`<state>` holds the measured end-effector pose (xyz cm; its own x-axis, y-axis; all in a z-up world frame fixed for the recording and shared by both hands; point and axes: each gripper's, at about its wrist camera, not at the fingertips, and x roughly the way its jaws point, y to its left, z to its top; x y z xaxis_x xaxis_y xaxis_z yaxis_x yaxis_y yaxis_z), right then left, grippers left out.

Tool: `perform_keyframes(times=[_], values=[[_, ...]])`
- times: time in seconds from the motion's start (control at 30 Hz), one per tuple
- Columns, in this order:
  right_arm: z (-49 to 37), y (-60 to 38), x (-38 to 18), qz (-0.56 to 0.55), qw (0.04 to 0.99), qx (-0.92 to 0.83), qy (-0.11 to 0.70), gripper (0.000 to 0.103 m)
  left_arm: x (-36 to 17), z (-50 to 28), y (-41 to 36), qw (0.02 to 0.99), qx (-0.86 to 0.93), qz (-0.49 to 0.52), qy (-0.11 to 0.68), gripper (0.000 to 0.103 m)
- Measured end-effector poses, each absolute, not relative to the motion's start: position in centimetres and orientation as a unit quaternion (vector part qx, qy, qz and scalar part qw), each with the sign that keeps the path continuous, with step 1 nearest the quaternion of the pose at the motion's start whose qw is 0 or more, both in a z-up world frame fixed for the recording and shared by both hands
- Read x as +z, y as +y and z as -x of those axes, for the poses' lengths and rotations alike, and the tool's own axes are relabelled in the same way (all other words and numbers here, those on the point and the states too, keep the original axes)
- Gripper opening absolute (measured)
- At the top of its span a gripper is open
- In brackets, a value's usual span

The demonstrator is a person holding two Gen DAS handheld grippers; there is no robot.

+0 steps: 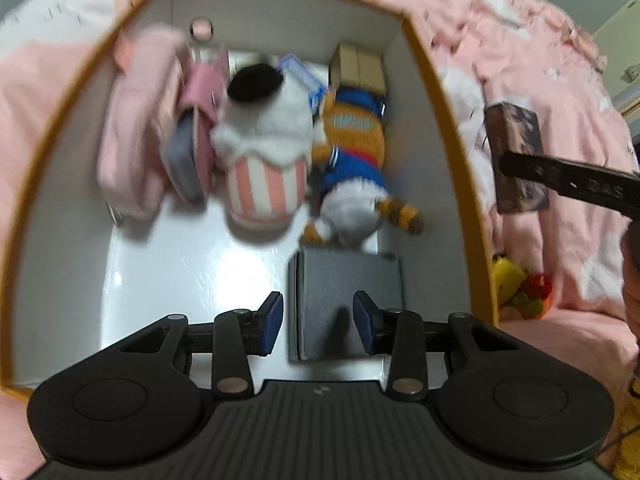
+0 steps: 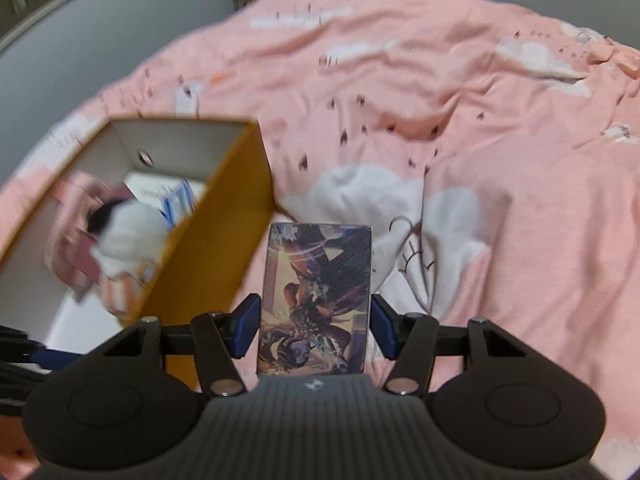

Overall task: Organize objects
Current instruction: 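Grasp the picture card with the right tool and carry it toward the white box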

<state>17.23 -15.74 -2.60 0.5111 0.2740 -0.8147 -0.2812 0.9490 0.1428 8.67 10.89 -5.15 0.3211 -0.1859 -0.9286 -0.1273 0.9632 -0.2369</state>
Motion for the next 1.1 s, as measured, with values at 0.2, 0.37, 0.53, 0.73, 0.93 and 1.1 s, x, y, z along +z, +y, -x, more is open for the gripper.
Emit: perform_keyframes(times=[0.2,0.37,0.53,0.73,0.93,1.1], values=[[-14.5,-15.4,2.0,-0.039,0.886,0.185,0.423,0.06,-1.8,-7.7,10.9,0.861,0.01,0.114,0.495,0.044],[-13.2,-12.9,4.1,-0.068,0.877,0.236,0.413,0.06,-0.2,-6.6,11.5,0.893,0.06,0.081,0.439,0.044],[-12.6,-9.1,4.1,-0.08,0.853,0.283,0.431,0.06,0.4,-6.3,13.3,0.901,0.102,0.103,0.409,0.044],[-12.8,-4.5,1.3,-0.089,0.815,0.304,0.485,0.06,0.2,-6.0,14.3,0.904,0.116,0.109,0.397,0.043],[-13.9,-2.2,-1.9,-0.116,0.784,0.279,0.542,0.06,-0.8,-5.9,16.2,0.893,0.12,0.129,0.414,0.037],[-14.3,-1.1,-3.5,-0.129,0.77,0.265,0.566,0.06,-1.3,-6.0,17.0,0.887,0.115,0.144,0.423,0.037]])
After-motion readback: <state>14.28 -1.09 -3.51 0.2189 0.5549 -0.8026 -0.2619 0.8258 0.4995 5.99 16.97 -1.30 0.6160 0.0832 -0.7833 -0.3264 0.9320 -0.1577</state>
